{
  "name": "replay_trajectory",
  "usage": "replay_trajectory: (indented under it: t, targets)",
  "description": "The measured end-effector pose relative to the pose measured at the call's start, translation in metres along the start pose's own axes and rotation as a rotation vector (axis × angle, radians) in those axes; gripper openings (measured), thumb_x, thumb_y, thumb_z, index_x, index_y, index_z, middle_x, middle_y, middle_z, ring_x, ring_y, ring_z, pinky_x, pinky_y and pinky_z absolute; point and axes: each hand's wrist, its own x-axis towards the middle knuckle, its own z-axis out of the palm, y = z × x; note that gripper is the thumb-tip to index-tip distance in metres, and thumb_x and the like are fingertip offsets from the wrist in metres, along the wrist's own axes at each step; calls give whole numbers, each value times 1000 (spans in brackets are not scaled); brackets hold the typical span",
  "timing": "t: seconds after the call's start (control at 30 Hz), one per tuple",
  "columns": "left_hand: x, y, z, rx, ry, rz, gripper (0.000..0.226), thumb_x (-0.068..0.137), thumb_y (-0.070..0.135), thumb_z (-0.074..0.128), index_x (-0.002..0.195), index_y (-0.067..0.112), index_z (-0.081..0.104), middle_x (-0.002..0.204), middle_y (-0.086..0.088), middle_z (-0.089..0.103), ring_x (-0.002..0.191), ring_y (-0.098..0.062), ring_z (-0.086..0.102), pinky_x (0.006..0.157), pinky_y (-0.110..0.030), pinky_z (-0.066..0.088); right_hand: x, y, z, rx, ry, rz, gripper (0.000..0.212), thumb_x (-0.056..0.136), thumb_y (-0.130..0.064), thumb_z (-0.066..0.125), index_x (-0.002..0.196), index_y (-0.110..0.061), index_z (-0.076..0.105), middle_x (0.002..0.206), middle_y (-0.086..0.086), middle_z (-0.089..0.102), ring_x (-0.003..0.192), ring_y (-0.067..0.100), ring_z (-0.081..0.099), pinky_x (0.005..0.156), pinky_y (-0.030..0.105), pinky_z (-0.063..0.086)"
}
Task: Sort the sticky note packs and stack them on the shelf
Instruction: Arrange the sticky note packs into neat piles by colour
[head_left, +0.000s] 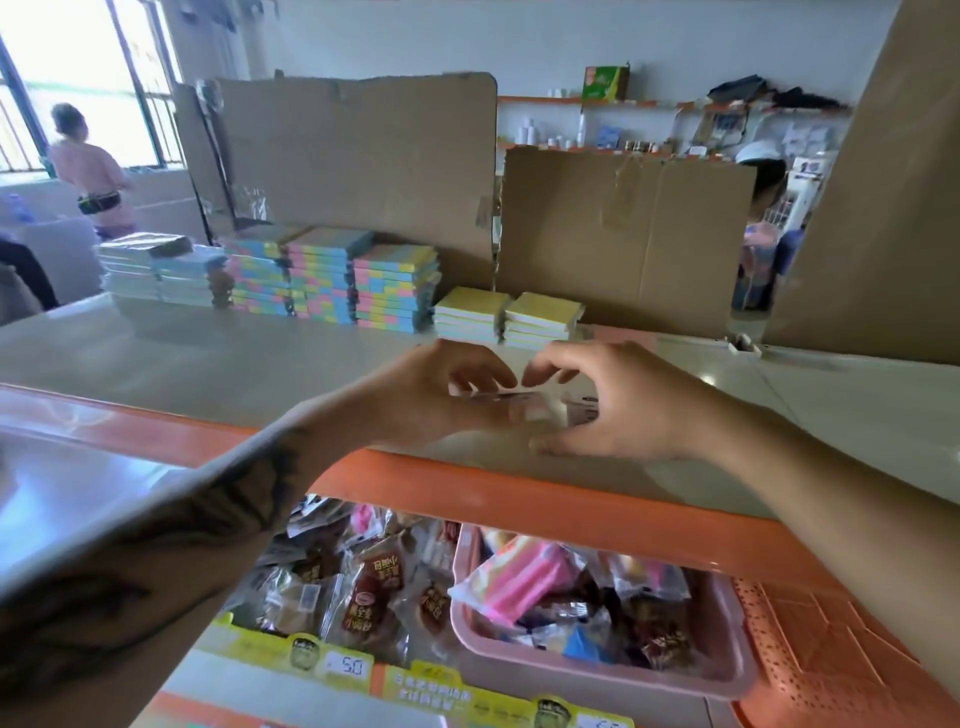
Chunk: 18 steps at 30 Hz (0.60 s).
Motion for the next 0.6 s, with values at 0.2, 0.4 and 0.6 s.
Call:
replay_trajectory:
  t: [0.2, 0.4, 0.6]
  targets:
    - [3, 14, 0, -290, 93, -28, 64, 72, 77, 58, 82, 15, 71, 73, -8, 48, 70, -15, 46, 68, -36, 34, 5, -1, 5, 69, 182, -42, 11, 88, -29, 78, 94, -23, 70, 79, -3, 69, 71, 8, 62, 73, 31, 48]
    - [-1, 3, -6, -534, 158, -66, 56, 58, 52, 82, 95, 11, 74, 93, -18, 74, 84, -22, 67, 80, -39, 43, 6, 14, -4, 379, 243, 109, 19, 88, -33, 81, 90, -26, 63, 69, -12, 57, 54, -1, 49, 58, 25, 36]
    - [3, 6, -5, -745, 193, -61, 35, 75, 23, 83, 102, 3, 73, 96, -12, 74, 88, -23, 69, 84, -41, 48, 3, 5, -4, 780, 288, 141, 19, 75, -34, 80, 85, -23, 68, 93, 16, 74, 78, 20, 71, 78, 43, 51]
